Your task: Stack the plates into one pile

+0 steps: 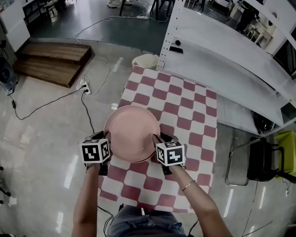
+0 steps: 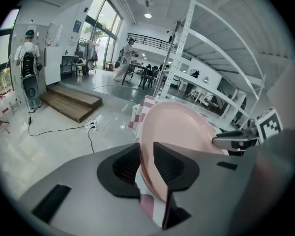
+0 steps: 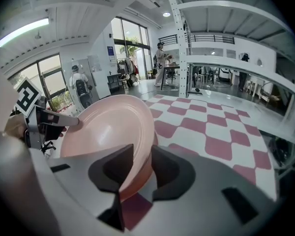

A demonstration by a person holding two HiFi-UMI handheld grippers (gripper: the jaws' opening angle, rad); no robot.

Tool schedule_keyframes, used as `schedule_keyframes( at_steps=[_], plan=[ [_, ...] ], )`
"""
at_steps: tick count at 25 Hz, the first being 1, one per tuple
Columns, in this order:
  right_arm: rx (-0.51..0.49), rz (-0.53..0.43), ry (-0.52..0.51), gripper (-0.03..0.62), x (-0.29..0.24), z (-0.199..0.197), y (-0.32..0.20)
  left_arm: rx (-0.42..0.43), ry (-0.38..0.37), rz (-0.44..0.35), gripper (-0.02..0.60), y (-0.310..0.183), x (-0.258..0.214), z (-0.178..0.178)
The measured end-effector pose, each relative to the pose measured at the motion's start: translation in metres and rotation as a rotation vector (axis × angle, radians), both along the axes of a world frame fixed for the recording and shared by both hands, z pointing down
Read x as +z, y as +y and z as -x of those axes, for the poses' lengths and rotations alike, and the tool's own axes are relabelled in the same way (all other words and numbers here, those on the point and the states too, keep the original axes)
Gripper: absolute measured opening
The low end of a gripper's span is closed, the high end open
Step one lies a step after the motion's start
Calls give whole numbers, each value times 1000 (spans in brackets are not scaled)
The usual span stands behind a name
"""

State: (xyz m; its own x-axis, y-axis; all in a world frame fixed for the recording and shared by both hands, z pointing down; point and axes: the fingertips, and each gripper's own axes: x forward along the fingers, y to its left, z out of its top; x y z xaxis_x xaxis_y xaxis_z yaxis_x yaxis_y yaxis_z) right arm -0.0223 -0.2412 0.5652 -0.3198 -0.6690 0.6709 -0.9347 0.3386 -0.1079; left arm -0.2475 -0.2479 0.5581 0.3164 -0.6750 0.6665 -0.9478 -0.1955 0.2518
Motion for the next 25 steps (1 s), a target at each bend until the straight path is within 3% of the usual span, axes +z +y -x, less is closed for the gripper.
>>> schedule_keyframes(
  at_steps=[12,25],
  plan=[
    [2,20,44,123,17,-6,2,4,8,31,97,2,16,-5],
    [-16,-24,94,121,22,-7,0,1,10,37,97,6,32,-6]
  ],
)
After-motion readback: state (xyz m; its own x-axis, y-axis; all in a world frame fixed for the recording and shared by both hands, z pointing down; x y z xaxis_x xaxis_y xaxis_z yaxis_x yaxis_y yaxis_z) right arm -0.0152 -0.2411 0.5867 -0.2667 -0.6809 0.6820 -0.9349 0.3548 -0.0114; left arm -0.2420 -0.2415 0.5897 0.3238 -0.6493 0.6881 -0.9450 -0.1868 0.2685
